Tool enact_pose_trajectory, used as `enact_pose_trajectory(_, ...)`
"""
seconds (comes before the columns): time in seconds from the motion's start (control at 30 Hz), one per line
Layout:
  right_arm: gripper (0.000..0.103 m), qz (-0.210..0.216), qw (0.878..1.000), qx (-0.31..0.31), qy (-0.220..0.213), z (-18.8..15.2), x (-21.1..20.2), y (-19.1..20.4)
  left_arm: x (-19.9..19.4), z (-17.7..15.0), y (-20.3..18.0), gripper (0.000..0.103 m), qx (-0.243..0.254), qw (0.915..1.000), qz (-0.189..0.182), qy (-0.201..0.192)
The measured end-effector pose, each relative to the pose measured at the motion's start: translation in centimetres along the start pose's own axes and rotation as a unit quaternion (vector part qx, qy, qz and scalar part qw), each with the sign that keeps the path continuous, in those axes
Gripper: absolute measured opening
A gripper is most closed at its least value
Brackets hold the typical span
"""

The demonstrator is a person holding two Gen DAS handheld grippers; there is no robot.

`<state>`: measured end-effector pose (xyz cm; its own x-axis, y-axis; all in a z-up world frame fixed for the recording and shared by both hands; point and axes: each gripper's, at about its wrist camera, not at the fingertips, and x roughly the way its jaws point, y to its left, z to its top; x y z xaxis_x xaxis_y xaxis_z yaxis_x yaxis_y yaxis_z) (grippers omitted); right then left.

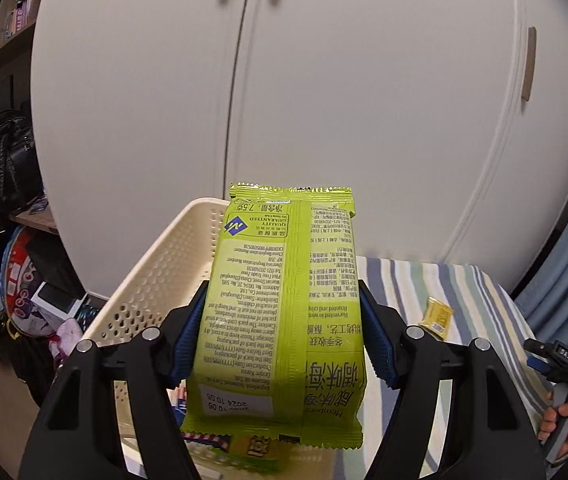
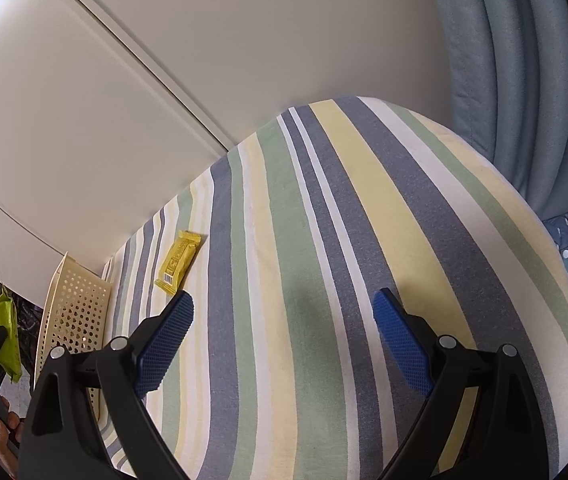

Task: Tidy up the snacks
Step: 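Carry the lime-green bag into the basket and release it with the left gripper, then grasp the last yellow packet with the right gripper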

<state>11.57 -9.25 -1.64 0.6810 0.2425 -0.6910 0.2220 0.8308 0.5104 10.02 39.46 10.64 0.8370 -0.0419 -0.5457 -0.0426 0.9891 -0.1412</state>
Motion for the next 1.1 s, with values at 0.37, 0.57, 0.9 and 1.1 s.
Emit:
enact_pose_trajectory(0.37,0.091,-0.051,0.998,-0.041,0.011,0.0,0.7,2.8,1.7,-1.3,3.8,0.070,-0.022,0.9992,0.031,0.014)
enact_pose_trajectory(0.57,0.091,-0.033,0.996,-0.068,0.042,0.6,3.4,7.8,1.9,-2.0,4.7,0.070,-0.027,0.9981,0.052,0.018)
enact_pose_trajectory(0.9,0.089,-0.018,0.992,-0.089,0.089,0.6,9.0,15.2,1.2,-2.0,6.0,0.101,-0.055,0.9967,0.061,0.005)
enact_pose_trajectory(1.1,0.072,-0.050,0.989,-0.101,0.101,0.9,12.4,17.6,0.8,-2.0,6.5,0.101,-0.067,0.9965,0.050,-0.002)
